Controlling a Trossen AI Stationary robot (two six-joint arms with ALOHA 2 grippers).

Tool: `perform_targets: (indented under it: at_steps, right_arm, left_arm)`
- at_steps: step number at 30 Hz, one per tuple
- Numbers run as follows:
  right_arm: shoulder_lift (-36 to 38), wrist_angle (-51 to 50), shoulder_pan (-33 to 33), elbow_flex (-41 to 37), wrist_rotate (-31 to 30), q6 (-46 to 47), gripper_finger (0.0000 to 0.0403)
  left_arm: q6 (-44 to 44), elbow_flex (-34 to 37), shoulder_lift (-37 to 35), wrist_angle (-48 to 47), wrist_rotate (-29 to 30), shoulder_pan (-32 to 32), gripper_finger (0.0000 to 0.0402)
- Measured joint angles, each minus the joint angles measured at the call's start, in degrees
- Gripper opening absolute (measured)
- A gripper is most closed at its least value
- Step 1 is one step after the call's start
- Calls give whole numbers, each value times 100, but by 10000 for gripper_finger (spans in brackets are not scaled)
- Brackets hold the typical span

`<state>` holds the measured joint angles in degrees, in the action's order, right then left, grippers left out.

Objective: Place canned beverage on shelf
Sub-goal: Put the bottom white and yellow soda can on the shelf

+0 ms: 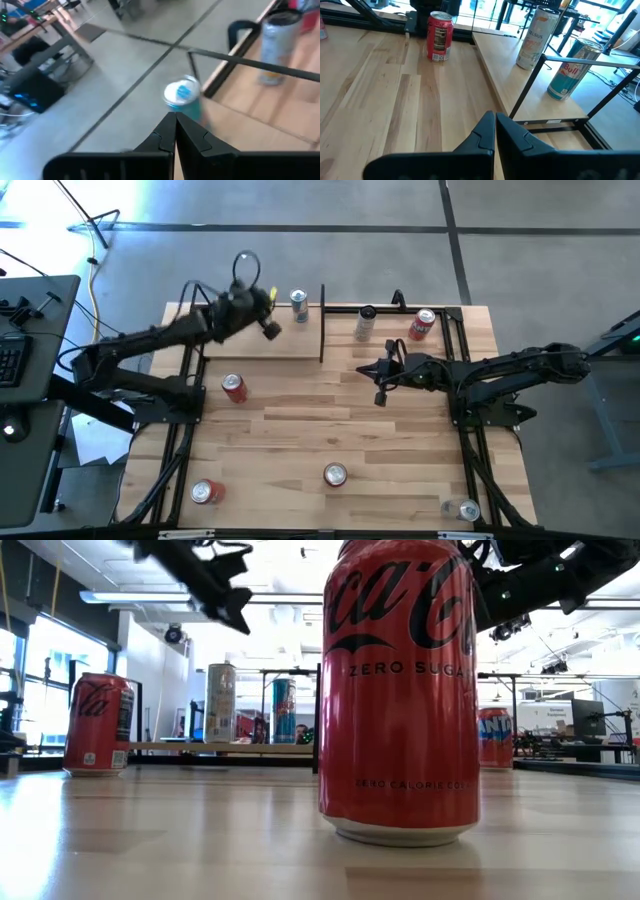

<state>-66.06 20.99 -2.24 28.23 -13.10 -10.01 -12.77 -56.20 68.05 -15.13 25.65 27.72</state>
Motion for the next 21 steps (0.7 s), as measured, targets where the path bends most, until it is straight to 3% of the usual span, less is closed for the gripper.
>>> perform_targets:
  at_steps: [4,9,12,21]
  right_arm:
    - [0,-15,-1,0,1,-30,0]
    - [0,-76,0,0,2,-30,0]
    - [0,-113,-1,0,1,-30,0]
    - [0,-103,0,0,0,-30,0]
  left_arm:
    - [-439,-1400,552,-1661,-689,457,0]
    - [-1871,-2521,1331,-3114,-1727,835,0]
    - [-2408,-2874,1714,-3600,-1768,960,0]
    - [-3112,-2925,2309,-3399,-1456,1057,0]
